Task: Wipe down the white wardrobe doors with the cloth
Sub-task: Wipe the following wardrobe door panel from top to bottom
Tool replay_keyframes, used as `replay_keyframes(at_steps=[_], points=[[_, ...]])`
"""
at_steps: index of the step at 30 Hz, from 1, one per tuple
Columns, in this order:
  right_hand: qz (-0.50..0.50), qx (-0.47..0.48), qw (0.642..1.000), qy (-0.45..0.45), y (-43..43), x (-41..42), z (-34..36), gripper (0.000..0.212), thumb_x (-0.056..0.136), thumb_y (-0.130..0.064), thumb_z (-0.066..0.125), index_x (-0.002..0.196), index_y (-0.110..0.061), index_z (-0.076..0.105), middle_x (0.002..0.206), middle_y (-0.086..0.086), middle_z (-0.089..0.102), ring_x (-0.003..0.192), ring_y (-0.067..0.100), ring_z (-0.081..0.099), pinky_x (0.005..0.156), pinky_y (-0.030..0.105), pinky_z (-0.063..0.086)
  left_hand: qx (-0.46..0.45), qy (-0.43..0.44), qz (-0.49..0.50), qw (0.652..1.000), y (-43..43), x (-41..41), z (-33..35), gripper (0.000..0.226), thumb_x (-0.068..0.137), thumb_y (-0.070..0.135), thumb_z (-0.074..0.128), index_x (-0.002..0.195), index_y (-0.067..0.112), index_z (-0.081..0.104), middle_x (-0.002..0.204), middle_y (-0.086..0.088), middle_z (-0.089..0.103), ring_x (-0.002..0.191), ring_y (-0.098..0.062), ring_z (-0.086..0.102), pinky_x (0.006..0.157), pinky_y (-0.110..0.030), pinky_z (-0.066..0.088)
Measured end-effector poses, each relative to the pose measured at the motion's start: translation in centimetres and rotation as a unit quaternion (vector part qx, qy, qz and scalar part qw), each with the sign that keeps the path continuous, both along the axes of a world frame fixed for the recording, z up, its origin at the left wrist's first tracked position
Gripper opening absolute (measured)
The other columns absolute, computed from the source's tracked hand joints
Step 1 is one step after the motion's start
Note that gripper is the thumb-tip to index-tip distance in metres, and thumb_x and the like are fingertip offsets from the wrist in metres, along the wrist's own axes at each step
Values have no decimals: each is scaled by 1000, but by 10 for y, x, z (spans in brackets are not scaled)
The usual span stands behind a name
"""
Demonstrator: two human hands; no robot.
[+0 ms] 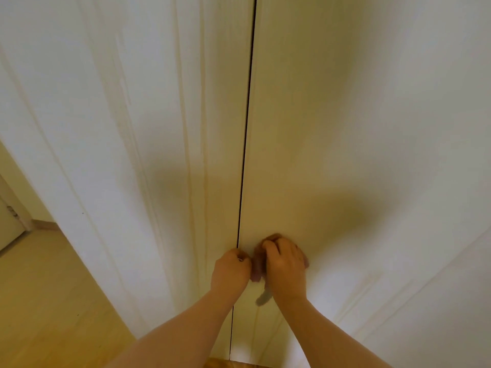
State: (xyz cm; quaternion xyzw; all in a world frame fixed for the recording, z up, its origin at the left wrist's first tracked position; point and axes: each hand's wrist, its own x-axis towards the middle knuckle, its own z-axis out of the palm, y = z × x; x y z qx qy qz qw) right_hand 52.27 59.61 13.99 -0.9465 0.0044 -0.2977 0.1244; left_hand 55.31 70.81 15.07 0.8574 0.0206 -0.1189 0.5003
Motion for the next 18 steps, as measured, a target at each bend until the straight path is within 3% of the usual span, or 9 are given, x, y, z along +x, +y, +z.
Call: replay_keyframes(at_steps=[2, 3, 4, 6, 7, 10, 13, 16, 18], points=[[10, 19, 999, 50, -8, -4, -8, 52, 19, -14, 90, 66, -13, 67, 67, 2, 62, 59, 19, 62, 54, 25, 52, 3, -3, -13, 1000, -4, -4, 4, 13, 90, 15, 49, 91, 19, 62, 89, -3, 67, 83, -19, 63, 70, -26, 48], [0, 44, 997, 62, -13, -6, -11, 46, 26, -13, 89, 65, -15, 66, 67, 1, 61, 59, 18, 61, 55, 24, 51, 1, -5, -16, 1000, -6, -4, 5, 12, 89, 15, 50, 88, 20, 61, 90, -4, 68, 84, -20, 64, 72, -27, 50], [-10, 66, 995, 69, -15, -10, -7, 35, 39, -11, 85, 68, -15, 65, 70, 0, 61, 62, 19, 61, 56, 25, 50, -3, -5, -19, 1000, -7, -5, 6, 12, 88, 15, 51, 84, 21, 60, 90, -5, 68, 85, -21, 65, 75, -30, 51], [-47, 148, 987, 42, -17, -16, 5, 8, 72, -10, 59, 79, -13, 64, 82, 2, 59, 75, 21, 59, 64, 30, 48, -13, -2, -20, 1000, -9, -6, 7, 14, 88, 15, 51, 78, 22, 59, 90, -8, 69, 85, -23, 66, 79, -34, 53], [-74, 231, 970, 3, -20, -20, 14, 16, 82, -11, 46, 83, -11, 62, 86, 2, 57, 82, 21, 56, 69, 29, 46, -16, -1, -20, 1000, -12, -7, 7, 15, 88, 15, 52, 77, 22, 59, 90, -8, 69, 85, -24, 66, 79, -34, 53], [-102, 508, 855, 33, -28, -32, 20, 14, 86, -10, 47, 78, -9, 58, 84, 2, 55, 82, 20, 50, 70, 31, 42, -5, 9, -31, 999, -21, -15, 3, 12, 89, 16, 51, 81, 20, 60, 92, -7, 69, 88, -23, 65, 78, -32, 51], [-167, 598, 778, 91, -41, -44, 16, 16, 80, -12, 46, 68, -12, 57, 71, 5, 57, 69, 22, 51, 61, 32, 41, 4, 17, -63, 998, -35, -25, 2, 13, 89, 17, 50, 82, 19, 60, 93, -7, 69, 88, -23, 66, 76, -29, 50], [-172, 590, 778, 126, -58, -49, 28, 17, 79, -10, 46, 67, -11, 58, 60, 0, 57, 56, 17, 49, 52, 27, 37, 2, 30, -82, 996, -47, -22, 11, 17, 90, 15, 50, 75, 19, 58, 93, -9, 69, 89, -26, 66, 74, -31, 52], [-160, 505, 841, 110, -68, -54, 32, 16, 82, -7, 48, 71, -11, 58, 69, -3, 57, 60, 12, 49, 53, 20, 37, 0, 35, -66, 997, -56, -19, 16, 14, 88, 14, 50, 80, 13, 61, 94, -12, 69, 90, -28, 66, 76, -34, 52]])
